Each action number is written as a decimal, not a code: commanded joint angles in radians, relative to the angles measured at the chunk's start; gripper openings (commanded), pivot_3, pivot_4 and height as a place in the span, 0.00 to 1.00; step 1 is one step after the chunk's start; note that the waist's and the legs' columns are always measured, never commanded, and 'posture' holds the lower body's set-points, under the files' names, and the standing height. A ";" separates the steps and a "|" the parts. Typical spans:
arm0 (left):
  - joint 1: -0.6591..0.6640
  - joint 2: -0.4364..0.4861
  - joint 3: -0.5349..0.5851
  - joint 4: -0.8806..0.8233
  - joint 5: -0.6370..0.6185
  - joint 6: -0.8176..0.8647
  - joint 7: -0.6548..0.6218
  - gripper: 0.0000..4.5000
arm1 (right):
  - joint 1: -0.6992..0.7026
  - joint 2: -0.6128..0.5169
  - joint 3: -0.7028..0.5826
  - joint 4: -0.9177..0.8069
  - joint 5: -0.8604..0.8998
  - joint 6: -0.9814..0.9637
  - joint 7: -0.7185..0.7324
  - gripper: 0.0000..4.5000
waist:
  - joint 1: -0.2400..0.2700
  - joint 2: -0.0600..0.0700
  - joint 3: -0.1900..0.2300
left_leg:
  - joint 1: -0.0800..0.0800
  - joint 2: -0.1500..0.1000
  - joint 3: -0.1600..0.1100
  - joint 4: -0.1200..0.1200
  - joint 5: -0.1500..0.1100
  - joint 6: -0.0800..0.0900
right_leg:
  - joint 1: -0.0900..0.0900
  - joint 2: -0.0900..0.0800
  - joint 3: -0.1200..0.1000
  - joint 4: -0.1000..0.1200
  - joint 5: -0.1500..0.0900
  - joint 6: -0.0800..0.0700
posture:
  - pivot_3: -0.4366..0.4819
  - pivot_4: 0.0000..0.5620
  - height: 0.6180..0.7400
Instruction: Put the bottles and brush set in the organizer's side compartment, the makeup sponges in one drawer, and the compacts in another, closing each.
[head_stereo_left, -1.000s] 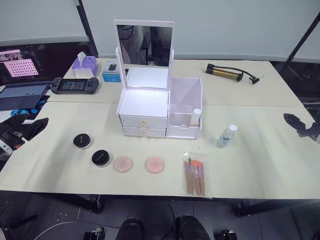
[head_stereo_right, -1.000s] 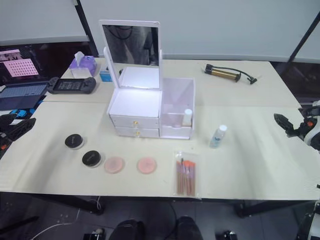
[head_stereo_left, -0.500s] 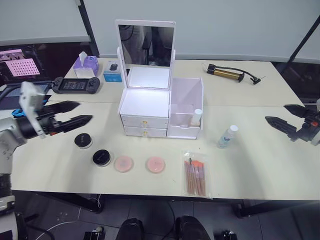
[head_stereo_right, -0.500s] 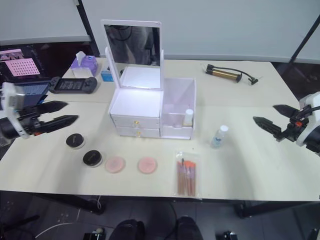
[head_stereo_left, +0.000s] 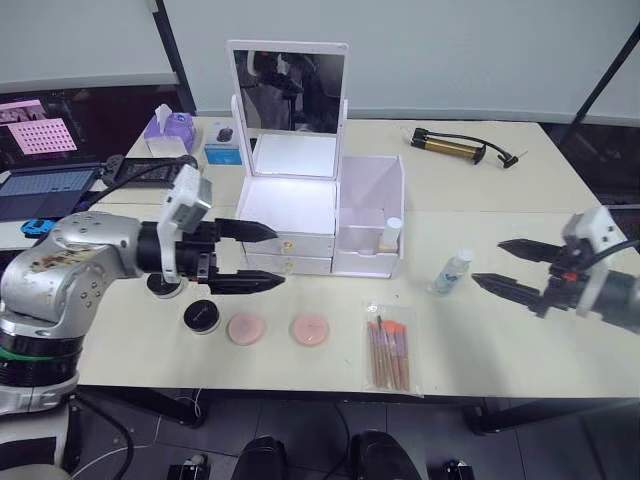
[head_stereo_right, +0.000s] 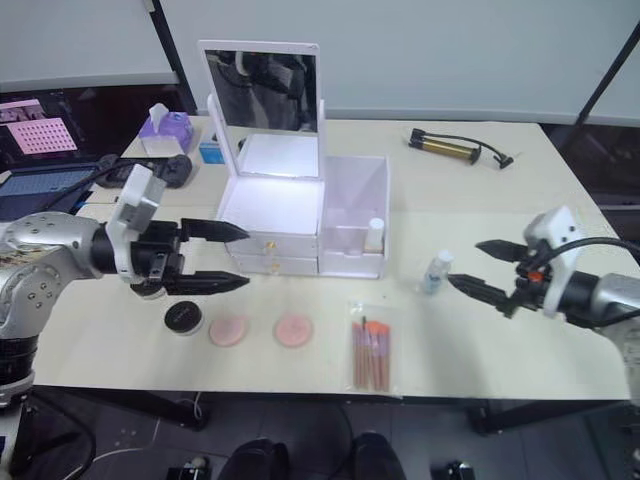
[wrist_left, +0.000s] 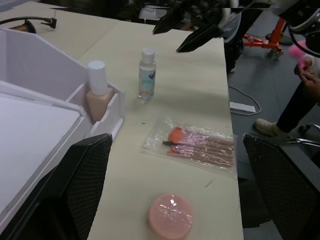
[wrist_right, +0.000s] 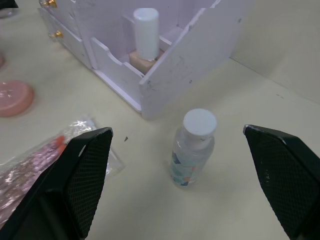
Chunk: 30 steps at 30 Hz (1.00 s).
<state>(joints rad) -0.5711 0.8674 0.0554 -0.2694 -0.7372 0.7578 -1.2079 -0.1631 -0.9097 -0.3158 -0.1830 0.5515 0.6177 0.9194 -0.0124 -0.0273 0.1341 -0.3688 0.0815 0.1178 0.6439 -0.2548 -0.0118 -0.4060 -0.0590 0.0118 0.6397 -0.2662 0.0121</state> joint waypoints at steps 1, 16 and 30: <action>-0.013 0.000 0.029 -0.049 -0.026 0.015 0.035 1.00 | -0.037 0.037 0.012 0.028 -0.028 -0.040 -0.041 0.99 | 0.000 0.000 0.000 | 0.000 0.000 0.000 0.000 0.000 0.000 | 0.000 0.000 0.000 0.000 0.000 0.000 | 0.48 0.27 0.88; 0.067 0.008 0.068 -0.130 -0.050 0.016 0.106 1.00 | -0.137 0.110 0.100 0.134 -0.114 -0.094 -0.073 0.71 | 0.000 0.000 0.000 | 0.000 0.000 0.000 0.000 0.000 0.000 | 0.000 0.000 0.000 0.000 0.002 -0.004 | 0.48 0.27 0.88; 0.066 0.007 0.068 -0.102 -0.029 -0.011 0.102 1.00 | -0.170 0.093 0.066 0.094 -0.077 -0.057 -0.050 0.20 | 0.001 0.000 0.000 | 0.000 0.000 0.000 0.001 0.000 0.000 | 0.000 0.000 0.000 0.000 0.003 -0.005 | 0.48 0.27 0.88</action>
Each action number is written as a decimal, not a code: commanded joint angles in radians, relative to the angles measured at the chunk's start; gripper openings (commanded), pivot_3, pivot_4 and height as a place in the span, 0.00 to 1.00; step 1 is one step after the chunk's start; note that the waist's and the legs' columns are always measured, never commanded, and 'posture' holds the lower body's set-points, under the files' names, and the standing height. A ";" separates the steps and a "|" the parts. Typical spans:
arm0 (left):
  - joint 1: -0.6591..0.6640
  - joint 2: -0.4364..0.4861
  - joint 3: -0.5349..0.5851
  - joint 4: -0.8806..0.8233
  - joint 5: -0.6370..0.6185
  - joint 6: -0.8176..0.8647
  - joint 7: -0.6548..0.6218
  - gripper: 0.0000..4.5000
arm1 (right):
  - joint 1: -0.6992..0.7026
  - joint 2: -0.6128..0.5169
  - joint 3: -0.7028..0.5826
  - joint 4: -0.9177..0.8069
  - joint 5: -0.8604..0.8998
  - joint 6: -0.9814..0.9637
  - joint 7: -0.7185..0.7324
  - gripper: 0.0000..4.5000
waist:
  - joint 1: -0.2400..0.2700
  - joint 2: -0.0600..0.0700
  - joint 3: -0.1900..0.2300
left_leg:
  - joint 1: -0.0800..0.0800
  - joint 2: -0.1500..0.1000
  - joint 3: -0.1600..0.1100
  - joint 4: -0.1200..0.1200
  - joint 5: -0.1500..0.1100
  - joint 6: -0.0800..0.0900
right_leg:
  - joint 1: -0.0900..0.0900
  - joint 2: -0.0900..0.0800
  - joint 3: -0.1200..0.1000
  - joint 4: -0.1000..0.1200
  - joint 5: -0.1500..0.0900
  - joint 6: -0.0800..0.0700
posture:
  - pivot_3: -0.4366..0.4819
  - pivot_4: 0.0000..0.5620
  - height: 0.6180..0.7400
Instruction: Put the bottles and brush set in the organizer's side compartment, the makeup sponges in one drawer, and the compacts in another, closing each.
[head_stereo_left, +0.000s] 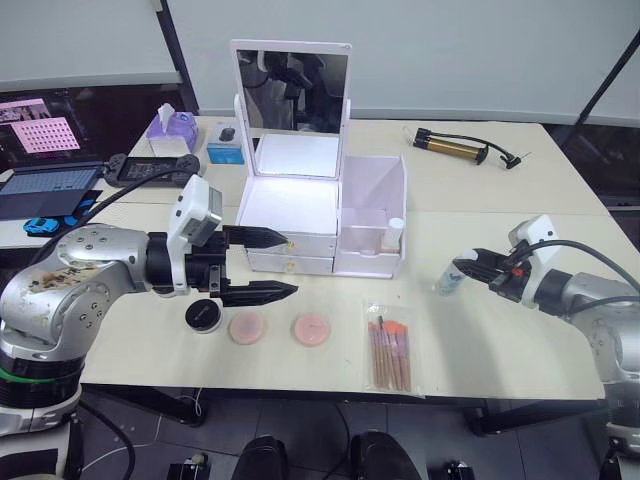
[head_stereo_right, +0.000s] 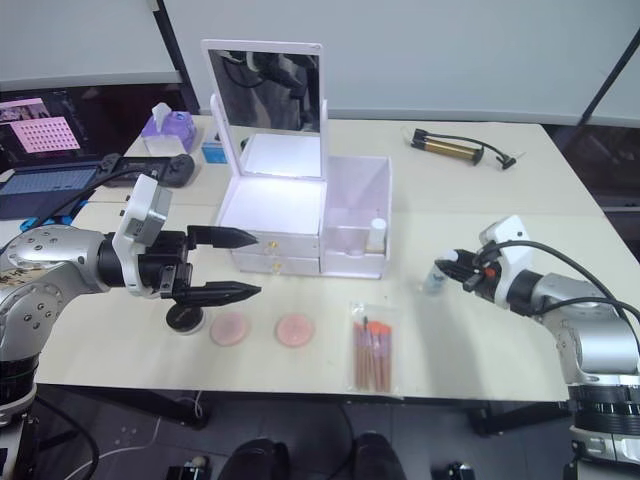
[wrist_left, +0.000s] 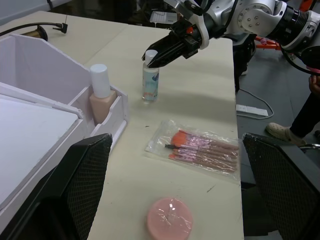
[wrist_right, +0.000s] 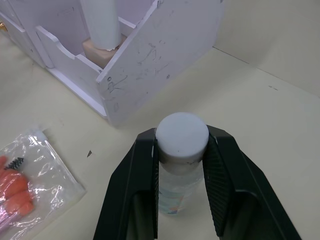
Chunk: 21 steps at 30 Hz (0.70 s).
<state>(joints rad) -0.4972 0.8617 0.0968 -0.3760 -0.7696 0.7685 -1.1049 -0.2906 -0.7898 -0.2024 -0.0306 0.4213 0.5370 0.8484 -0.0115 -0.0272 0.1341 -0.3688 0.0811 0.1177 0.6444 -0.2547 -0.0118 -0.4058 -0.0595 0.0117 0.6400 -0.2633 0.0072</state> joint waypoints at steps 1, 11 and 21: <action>-0.004 0.014 0.031 0.011 0.009 -0.028 0.000 1.00 | -0.067 -0.037 -0.053 -0.071 0.075 0.046 0.032 0.20 | 0.000 0.000 0.000 | 0.000 0.000 0.000 0.000 0.000 0.000 | 0.000 0.000 0.000 0.000 0.000 0.000 | 0.48 0.27 0.88; 0.061 -0.022 0.107 0.035 0.062 -0.122 0.085 1.00 | -0.483 -0.065 0.087 -0.088 0.164 0.232 0.095 0.20 | -0.002 0.001 0.001 | 0.000 0.000 -0.001 -0.001 0.000 0.000 | -0.001 0.001 0.000 0.000 0.001 -0.002 | 0.48 0.27 0.88; 0.224 -0.069 0.189 -0.097 0.078 -0.177 0.214 1.00 | -0.685 0.107 0.290 0.091 0.031 0.141 0.126 0.20 | 0.000 0.001 0.001 | -0.001 0.001 0.000 0.000 0.000 0.000 | -0.002 0.000 0.000 0.000 0.001 -0.003 | 0.48 0.27 0.88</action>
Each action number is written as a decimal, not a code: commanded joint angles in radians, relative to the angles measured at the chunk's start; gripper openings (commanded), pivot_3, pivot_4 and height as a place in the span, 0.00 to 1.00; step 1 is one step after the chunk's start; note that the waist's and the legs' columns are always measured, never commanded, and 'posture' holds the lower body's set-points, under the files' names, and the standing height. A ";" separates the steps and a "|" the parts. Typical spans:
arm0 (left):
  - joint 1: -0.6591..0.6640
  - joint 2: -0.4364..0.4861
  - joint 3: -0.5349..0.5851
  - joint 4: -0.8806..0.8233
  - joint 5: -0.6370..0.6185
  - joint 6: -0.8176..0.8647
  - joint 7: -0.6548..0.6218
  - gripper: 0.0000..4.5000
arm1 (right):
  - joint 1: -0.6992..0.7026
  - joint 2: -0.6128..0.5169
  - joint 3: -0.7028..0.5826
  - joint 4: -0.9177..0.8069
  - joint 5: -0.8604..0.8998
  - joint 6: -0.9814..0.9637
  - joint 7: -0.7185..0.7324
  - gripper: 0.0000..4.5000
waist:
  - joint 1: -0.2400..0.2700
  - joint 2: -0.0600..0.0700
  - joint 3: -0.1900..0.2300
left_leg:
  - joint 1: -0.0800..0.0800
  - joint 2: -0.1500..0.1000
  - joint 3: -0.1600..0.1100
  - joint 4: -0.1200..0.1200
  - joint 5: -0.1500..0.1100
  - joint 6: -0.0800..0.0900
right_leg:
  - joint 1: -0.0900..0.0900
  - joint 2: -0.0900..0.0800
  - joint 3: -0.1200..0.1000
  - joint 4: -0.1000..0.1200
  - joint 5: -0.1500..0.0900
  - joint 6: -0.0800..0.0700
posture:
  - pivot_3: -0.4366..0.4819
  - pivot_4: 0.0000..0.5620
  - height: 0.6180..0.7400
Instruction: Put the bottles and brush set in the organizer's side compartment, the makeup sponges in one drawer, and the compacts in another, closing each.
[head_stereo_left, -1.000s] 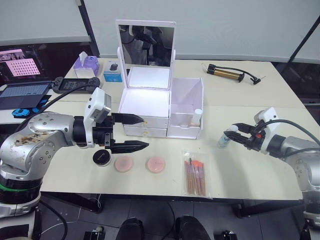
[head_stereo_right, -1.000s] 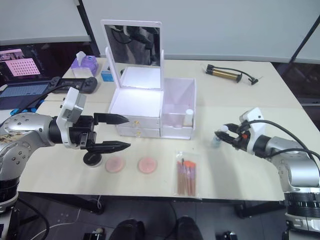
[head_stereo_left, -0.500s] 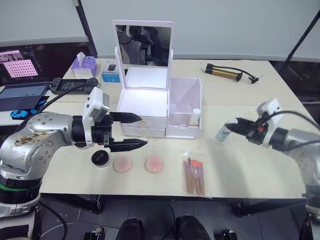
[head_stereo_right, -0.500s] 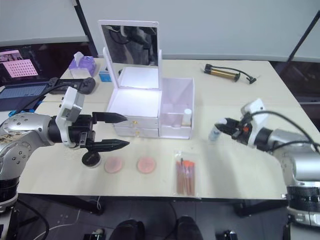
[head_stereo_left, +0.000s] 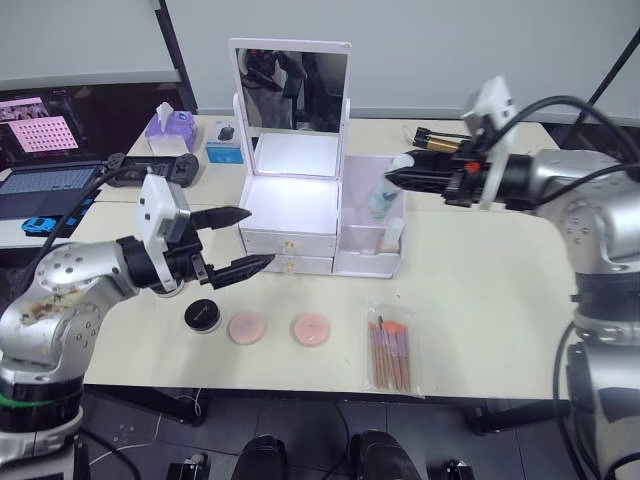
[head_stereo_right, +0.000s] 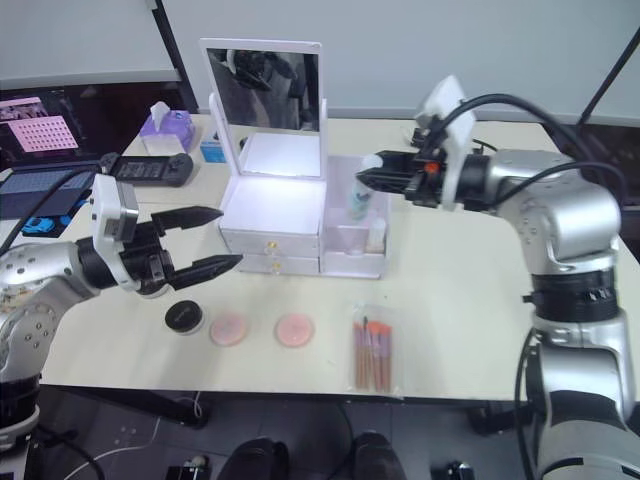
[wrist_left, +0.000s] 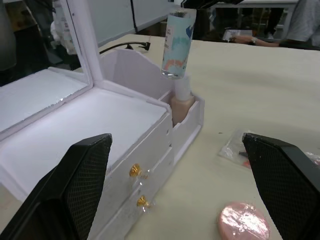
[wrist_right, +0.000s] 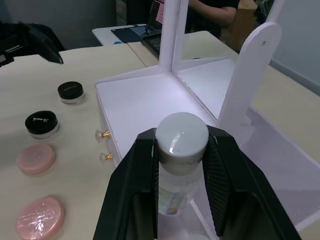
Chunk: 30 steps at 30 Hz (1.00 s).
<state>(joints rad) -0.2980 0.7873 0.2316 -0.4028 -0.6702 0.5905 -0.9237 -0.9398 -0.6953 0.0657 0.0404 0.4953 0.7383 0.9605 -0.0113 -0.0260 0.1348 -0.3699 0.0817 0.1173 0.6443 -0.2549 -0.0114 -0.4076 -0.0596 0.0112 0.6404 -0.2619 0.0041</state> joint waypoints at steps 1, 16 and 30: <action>0.037 0.007 0.063 -0.083 -0.024 0.004 0.043 1.00 | -0.037 0.021 0.034 0.035 -0.060 -0.074 0.018 0.20 | 0.001 0.000 0.000 | 0.000 0.000 0.000 0.000 0.000 0.000 | 0.000 0.000 0.000 0.000 0.000 0.000 | 0.48 0.27 0.88; 0.164 0.055 0.136 -0.214 -0.051 0.041 0.109 1.00 | -0.042 0.162 0.114 0.291 -0.230 -0.225 0.024 0.20 | -0.001 0.000 0.000 | 0.000 0.000 0.000 0.000 0.000 0.000 | 0.000 0.000 0.000 0.001 0.000 -0.001 | 0.48 0.27 0.88; 0.156 0.075 0.146 -0.219 -0.088 0.061 0.129 1.00 | -0.029 0.229 0.131 0.427 -0.321 -0.319 0.049 0.20 | -0.002 0.000 0.000 | 0.001 0.001 0.001 0.000 0.000 0.000 | 0.000 0.000 0.000 0.001 0.000 -0.001 | 0.48 0.27 0.88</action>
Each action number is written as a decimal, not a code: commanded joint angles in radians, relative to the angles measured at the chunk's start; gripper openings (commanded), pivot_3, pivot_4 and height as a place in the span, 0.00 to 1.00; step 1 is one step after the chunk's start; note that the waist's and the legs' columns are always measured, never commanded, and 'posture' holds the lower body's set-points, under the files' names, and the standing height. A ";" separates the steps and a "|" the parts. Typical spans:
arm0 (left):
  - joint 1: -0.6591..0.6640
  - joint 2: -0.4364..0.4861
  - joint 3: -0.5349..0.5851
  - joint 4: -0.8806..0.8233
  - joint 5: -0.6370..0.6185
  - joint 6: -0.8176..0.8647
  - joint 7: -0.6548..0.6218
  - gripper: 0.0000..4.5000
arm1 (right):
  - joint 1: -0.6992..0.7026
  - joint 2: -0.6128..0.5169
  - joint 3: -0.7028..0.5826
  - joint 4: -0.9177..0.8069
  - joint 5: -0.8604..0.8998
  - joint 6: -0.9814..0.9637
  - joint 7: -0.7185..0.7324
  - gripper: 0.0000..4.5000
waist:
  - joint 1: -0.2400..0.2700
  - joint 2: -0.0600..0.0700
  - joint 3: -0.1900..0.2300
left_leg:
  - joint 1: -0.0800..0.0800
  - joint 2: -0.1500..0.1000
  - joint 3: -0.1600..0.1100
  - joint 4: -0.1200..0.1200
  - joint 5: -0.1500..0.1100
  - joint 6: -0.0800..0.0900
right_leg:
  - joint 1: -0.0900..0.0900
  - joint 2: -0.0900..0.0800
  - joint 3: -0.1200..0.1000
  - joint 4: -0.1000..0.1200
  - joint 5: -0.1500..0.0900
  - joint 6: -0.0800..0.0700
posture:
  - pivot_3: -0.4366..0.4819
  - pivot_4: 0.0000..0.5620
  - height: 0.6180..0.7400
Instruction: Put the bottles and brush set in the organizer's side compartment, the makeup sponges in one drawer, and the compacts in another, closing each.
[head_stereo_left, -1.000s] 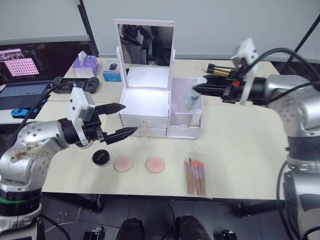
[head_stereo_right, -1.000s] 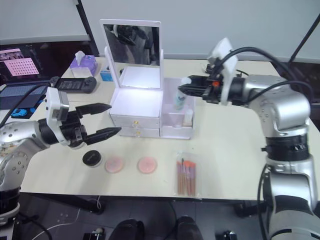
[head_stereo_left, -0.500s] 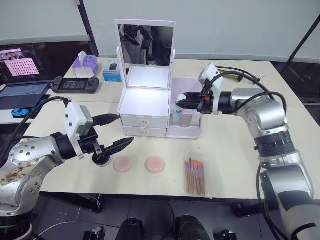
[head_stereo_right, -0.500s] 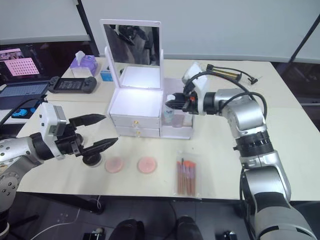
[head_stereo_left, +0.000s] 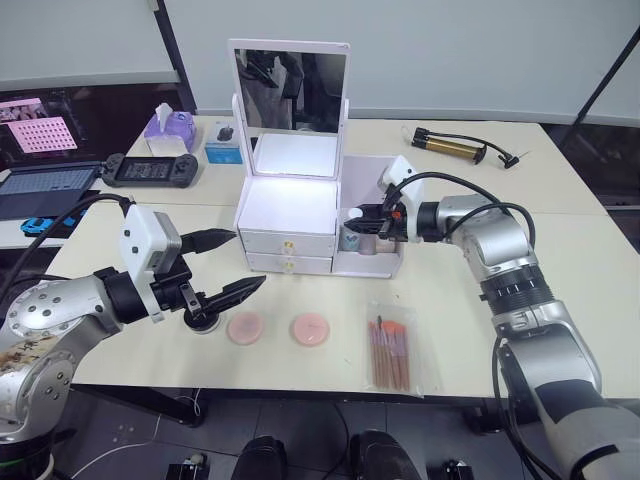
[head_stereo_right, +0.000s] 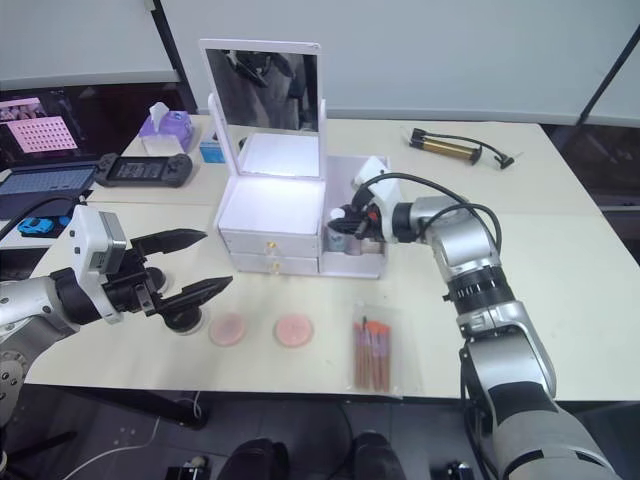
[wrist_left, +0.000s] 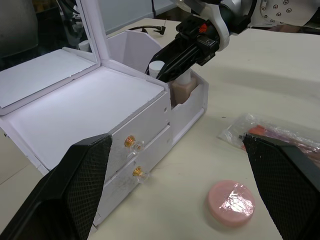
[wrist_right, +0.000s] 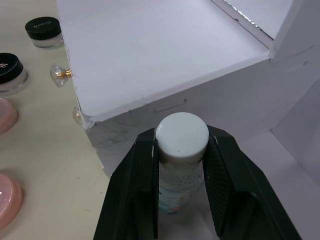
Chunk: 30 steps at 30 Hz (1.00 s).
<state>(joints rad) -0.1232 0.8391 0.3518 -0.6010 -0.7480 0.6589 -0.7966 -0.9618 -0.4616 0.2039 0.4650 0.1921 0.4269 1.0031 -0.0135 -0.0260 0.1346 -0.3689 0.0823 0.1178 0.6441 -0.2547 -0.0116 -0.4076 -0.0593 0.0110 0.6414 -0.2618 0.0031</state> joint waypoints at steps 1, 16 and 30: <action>-0.022 0.025 0.023 -0.019 -0.009 -0.009 0.001 1.00 | -0.005 -0.006 -0.008 0.000 -0.020 -0.006 0.007 0.36 | 0.000 0.000 0.000 | 0.000 0.000 0.000 0.000 0.000 0.000 | 0.000 0.000 0.000 0.000 0.000 0.000 | 0.48 0.27 0.88; -0.070 0.036 0.003 0.056 0.004 -0.035 -0.039 1.00 | 0.011 -0.055 -0.149 -0.145 0.114 0.154 0.045 0.99 | 0.000 0.000 0.000 | 0.000 0.000 0.000 0.000 0.000 0.000 | 0.000 0.000 0.000 0.000 0.000 0.000 | 0.48 0.27 0.88; 0.121 0.109 0.334 0.657 0.169 -0.275 -0.186 1.00 | 0.198 -0.383 -0.444 -0.023 0.176 0.047 0.045 0.99 | -0.001 0.000 0.000 | 0.000 0.000 0.002 -0.001 0.000 0.000 | -0.002 -0.001 0.000 -0.001 -0.001 -0.001 | 0.48 0.27 0.88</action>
<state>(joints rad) -0.0068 0.9232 0.6392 0.0005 -0.6076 0.4470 -0.9596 -0.7669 -0.8129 -0.1770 0.4295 0.3658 0.5320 1.0581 -0.0144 -0.0259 0.1348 -0.3693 0.0824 0.1195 0.6426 -0.2549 -0.0114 -0.4101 -0.0599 0.0108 0.6405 -0.2627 0.0019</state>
